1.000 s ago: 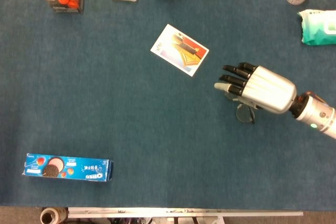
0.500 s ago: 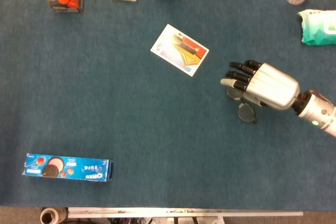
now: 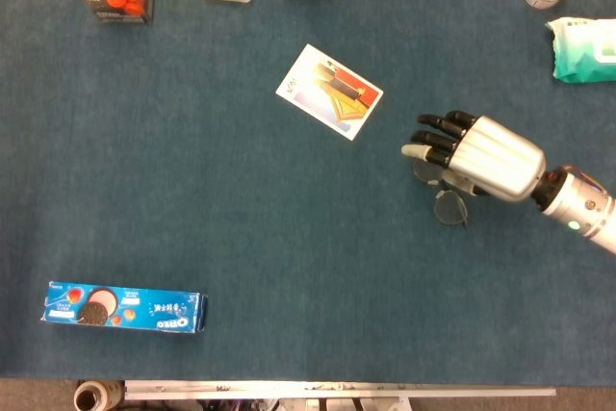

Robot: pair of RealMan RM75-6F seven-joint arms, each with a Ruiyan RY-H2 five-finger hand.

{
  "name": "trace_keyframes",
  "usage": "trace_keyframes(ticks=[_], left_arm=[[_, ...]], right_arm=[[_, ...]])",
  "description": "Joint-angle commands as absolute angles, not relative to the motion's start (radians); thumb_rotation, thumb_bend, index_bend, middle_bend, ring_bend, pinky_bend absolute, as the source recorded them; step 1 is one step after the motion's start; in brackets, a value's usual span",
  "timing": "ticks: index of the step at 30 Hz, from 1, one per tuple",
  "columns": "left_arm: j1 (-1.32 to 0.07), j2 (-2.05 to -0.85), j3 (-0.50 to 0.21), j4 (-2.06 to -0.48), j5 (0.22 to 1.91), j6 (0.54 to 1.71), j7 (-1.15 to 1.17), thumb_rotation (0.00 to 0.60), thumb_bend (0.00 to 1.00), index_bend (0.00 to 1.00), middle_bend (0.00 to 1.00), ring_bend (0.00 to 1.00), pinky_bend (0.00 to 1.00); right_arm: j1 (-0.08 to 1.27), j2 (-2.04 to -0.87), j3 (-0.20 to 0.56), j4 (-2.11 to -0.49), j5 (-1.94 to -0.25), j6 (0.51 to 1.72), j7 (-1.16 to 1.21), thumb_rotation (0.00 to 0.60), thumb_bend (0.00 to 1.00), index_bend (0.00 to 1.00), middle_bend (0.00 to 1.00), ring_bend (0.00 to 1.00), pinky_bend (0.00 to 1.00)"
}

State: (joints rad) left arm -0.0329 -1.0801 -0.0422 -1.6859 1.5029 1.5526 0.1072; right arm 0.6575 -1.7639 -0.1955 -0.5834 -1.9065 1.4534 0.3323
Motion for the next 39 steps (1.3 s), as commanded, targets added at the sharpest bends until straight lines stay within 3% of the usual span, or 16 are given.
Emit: trace_keyframes(ticks=[1,10,27,39], left_arm=[[-0.033,-1.080,-0.041,-1.686,1.505,1.553,0.109,0.600,0.59,0.49,0.39,0.36,0.45],[-0.034,-1.082,-0.042,-1.685,1.500,1.549,0.113,0.600,0.59,0.49,0.39,0.36,0.45],[-0.033,-1.082,-0.041,-1.686,1.503,1.550,0.115,0.600,0.59,0.49,0.39,0.36,0.45],[-0.034,-1.084,-0.041,-1.686,1.503,1.549,0.119,0.600,0.59,0.49,0.39,0.36,0.45]], right_arm=[[0.660,-1.757,-0.197,-0.598,-1.911,1.462,0.323,0.600,0.37,0.27,0.30,0.17,0.35],[0.672,-1.720,-0.204,-0.695,-1.927,1.484,0.294,0.600,0.37,0.27,0.30,0.17,0.35],[0.711,-1.603,-0.195,-1.026,-1.971,1.471,0.186,0.600,0.37,0.27,0.30,0.17,0.35],[0.713,-1.550,-0.134,-1.077,-1.939,1.472,0.138,0.600,0.37,0.27,0.30,0.17,0.35]])
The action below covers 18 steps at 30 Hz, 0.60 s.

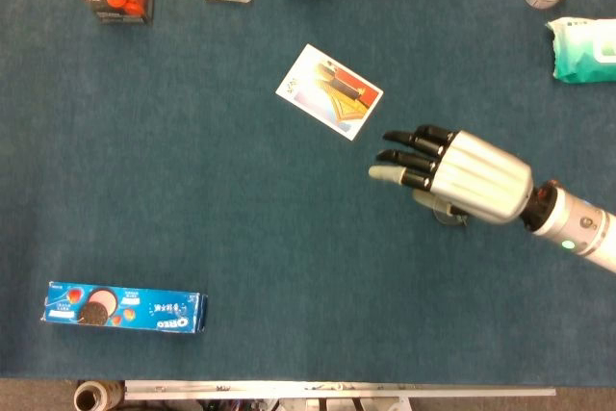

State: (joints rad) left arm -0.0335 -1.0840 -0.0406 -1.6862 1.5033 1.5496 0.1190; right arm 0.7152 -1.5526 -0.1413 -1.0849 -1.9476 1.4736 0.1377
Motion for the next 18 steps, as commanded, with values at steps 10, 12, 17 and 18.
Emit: trace_keyframes(ticks=[10,12,17,18], left_arm=[[-0.033,-1.084,-0.042,-1.686,1.501,1.550,0.116,0.600,0.59,0.49,0.39,0.36,0.45],[-0.033,-1.083,-0.042,-1.686,1.501,1.550,0.114,0.600,0.59,0.49,0.39,0.36,0.45],[-0.033,-1.082,-0.042,-1.687,1.503,1.552,0.112,0.600,0.59,0.49,0.39,0.36,0.45],[-0.032,-1.082,-0.042,-1.688,1.504,1.553,0.112,0.600,0.59,0.49,0.39,0.36,0.45]], right_arm=[[0.694,-1.596,-0.120,-0.955,-1.904,1.455,0.191,0.600,0.37,0.27,0.30,0.17,0.35],[0.690,-1.608,-0.120,-0.932,-1.899,1.452,0.204,0.600,0.37,0.27,0.30,0.17,0.35],[0.683,-1.629,-0.125,-0.889,-1.893,1.444,0.228,0.600,0.37,0.27,0.30,0.17,0.35],[0.681,-1.636,-0.127,-0.877,-1.891,1.442,0.235,0.600,0.37,0.27,0.30,0.17,0.35]])
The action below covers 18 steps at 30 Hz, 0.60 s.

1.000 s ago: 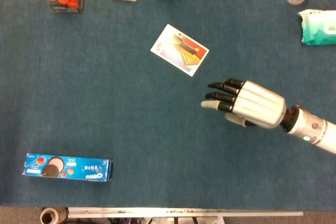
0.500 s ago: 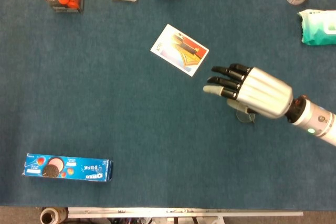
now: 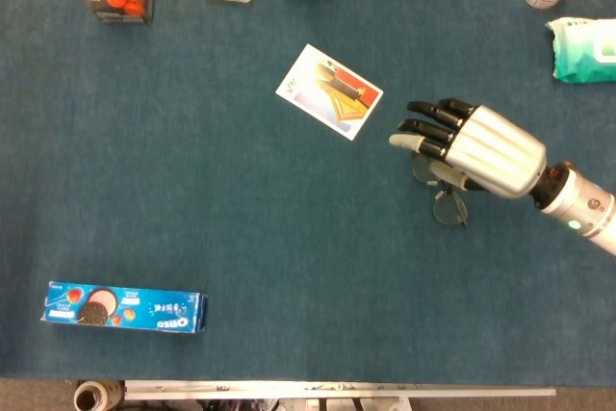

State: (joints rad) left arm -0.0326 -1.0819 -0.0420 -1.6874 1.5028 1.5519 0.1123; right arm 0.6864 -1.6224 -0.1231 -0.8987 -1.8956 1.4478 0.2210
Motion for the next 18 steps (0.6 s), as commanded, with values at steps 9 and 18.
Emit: trace_keyframes(ticks=[9,18], left_arm=[[-0.032,-1.081,-0.042,-1.687,1.503,1.552,0.110,0.600,0.59,0.49,0.39,0.36,0.45],[-0.031,-1.080,-0.042,-1.688,1.506,1.555,0.109,0.600,0.59,0.49,0.39,0.36,0.45]], right_arm=[[0.672,-1.673,-0.140,-0.808,-1.886,1.430,0.276,0.600,0.37,0.27,0.30,0.17,0.35],[0.657,-1.693,-0.154,-0.766,-1.883,1.427,0.301,0.600,0.37,0.27,0.30,0.17,0.35]])
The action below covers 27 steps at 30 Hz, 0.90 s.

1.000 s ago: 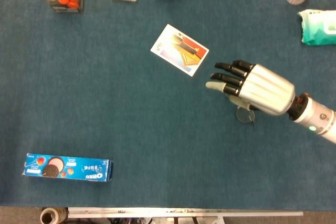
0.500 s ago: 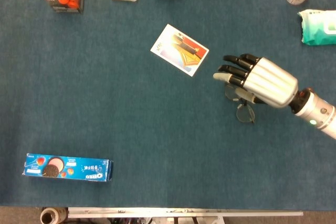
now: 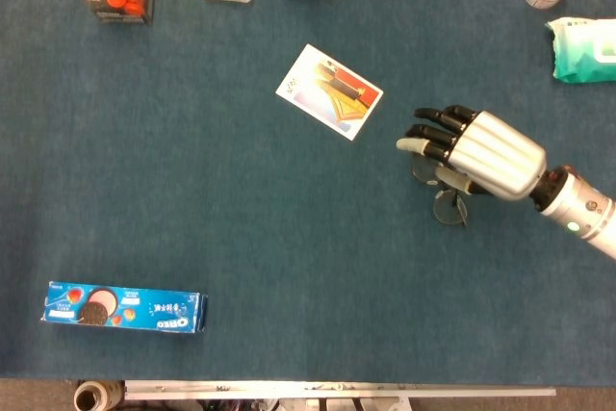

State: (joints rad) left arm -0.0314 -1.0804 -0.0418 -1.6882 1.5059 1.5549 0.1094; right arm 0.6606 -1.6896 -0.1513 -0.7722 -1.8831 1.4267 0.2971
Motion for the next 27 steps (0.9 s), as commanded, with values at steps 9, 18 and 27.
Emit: trace_keyframes(ticks=[9,18,27], left_arm=[[-0.031,-1.080,-0.042,-1.689,1.507,1.556,0.107,0.600,0.59,0.49,0.39,0.36,0.45],[-0.030,-1.076,-0.043,-1.691,1.506,1.558,0.101,0.600,0.59,0.49,0.39,0.36,0.45],[-0.028,-1.073,-0.043,-1.693,1.510,1.563,0.097,0.600,0.59,0.49,0.39,0.36,0.45]], right_arm=[[0.638,-1.709,-0.168,-0.731,-1.875,1.423,0.325,0.600,0.37,0.27,0.30,0.17,0.35],[0.625,-1.738,-0.182,-0.677,-1.872,1.409,0.356,0.600,0.37,0.27,0.30,0.17,0.35],[0.620,-1.762,-0.194,-0.638,-1.874,1.403,0.373,0.600,0.37,0.27,0.30,0.17,0.35]])
